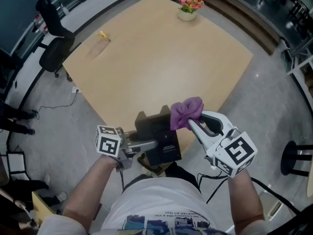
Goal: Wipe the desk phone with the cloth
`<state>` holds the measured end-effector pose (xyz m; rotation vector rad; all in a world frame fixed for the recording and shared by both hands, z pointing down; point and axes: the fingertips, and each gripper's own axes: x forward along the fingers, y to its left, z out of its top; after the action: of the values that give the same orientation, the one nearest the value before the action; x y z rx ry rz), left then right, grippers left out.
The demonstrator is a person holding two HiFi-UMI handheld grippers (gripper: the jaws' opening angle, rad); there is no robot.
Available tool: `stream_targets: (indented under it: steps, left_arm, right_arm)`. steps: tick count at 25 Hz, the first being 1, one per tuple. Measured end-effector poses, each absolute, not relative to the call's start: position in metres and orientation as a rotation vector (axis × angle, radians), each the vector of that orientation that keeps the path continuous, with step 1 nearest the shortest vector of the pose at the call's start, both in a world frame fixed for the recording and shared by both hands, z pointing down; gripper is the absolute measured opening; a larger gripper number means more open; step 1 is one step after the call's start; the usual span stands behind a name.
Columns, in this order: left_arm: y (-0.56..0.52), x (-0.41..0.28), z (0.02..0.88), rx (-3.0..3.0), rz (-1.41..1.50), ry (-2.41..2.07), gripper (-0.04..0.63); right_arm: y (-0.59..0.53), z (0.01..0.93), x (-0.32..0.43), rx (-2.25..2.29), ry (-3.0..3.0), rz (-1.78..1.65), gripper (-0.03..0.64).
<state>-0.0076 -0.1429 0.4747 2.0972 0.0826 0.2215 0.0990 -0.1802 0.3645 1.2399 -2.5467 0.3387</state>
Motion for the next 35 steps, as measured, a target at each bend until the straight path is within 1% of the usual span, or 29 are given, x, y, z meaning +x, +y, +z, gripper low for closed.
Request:
stream_targets:
  steps: [5, 14, 20, 23, 28, 32, 35]
  left_arm:
    - [-0.145, -0.003, 0.466, 2.091, 0.190, 0.083, 0.180]
    - [-0.161, -0.004, 0.461, 2.095, 0.159, 0.048, 0.180]
    - [-0.163, -0.001, 0.461, 2.094, 0.151, 0.045, 0.179]
    - [-0.160, 0.003, 0.463, 2.110, 0.180, 0.050, 0.179]
    - [-0.149, 0.007, 0.467, 2.141, 0.214, 0.110, 0.179]
    - [-0.136, 0.011, 0.467, 2.120, 0.232, 0.126, 0.179]
    - [-0.126, 0.015, 0.469, 2.124, 0.252, 0.151, 0.180]
  right_arm:
    - [-0.161, 0.393, 0.089, 1.163, -2.536, 0.444, 0.087]
    - [-0.098, 0.450, 0.096, 1.071, -2.438, 0.659, 0.087]
    - [-0.074, 0.469, 0.103, 0.970, -2.386, 0.702, 0.087]
    - [-0.078, 0.456, 0.111, 0.954, -2.394, 0.659, 0.087]
    - [-0.116, 0.395, 0.125, 1.048, -2.495, 0.513, 0.087]
    - [-0.144, 0.344, 0.121, 1.059, -2.605, 0.391, 0.087]
    - [-0.159, 0.322, 0.113, 1.032, -2.677, 0.351, 0.087]
